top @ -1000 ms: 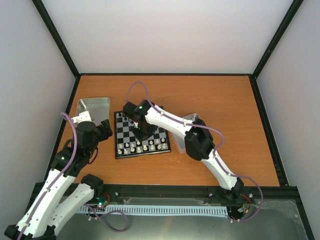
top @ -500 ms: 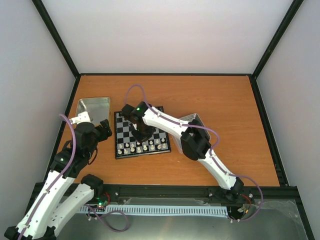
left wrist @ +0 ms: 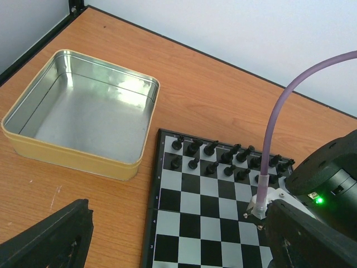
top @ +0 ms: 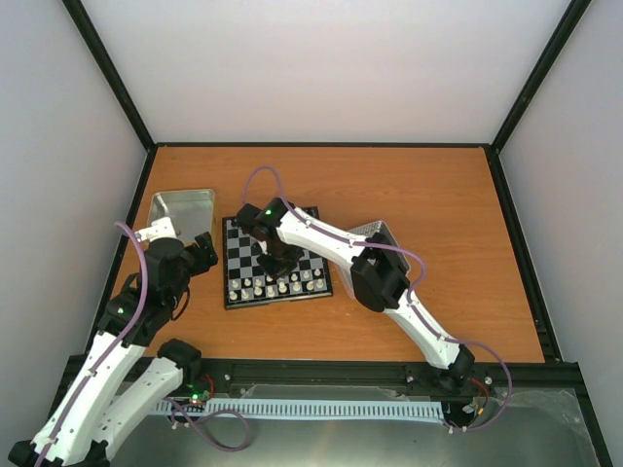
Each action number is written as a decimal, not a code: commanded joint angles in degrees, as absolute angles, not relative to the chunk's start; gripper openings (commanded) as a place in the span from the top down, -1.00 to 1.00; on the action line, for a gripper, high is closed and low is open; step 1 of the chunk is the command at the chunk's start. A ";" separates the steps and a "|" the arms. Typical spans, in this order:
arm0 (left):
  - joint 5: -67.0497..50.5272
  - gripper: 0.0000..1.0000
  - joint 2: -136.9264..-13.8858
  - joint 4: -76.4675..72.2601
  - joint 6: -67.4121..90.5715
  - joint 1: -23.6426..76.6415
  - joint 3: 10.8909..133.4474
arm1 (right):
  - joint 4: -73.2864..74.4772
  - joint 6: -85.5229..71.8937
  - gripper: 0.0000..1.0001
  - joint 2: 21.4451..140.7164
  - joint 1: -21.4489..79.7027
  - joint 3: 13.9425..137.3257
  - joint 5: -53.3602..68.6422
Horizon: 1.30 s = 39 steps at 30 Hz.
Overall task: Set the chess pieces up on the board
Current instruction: Place the chess piece on the chessboard, then reset both arms
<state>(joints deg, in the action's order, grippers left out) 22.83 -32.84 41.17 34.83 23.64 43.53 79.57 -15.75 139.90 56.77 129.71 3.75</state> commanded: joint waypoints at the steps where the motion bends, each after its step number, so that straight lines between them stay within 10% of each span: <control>1: 24.12 -0.71 -32.45 40.21 34.29 23.91 43.60 | 81.10 -14.26 0.94 140.30 57.39 131.01 4.91; 26: 20.78 -0.78 -31.91 38.08 32.37 23.91 43.31 | 74.51 -19.03 0.05 131.23 56.04 131.62 4.32; 39: 6.81 -0.99 -20.57 38.06 19.15 23.91 52.93 | 48.81 -26.50 -0.23 79.77 54.85 76.30 -18.26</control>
<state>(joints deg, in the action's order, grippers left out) 11.09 -22.68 37.93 24.71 23.64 47.31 56.97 -22.57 94.08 55.37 88.79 -6.57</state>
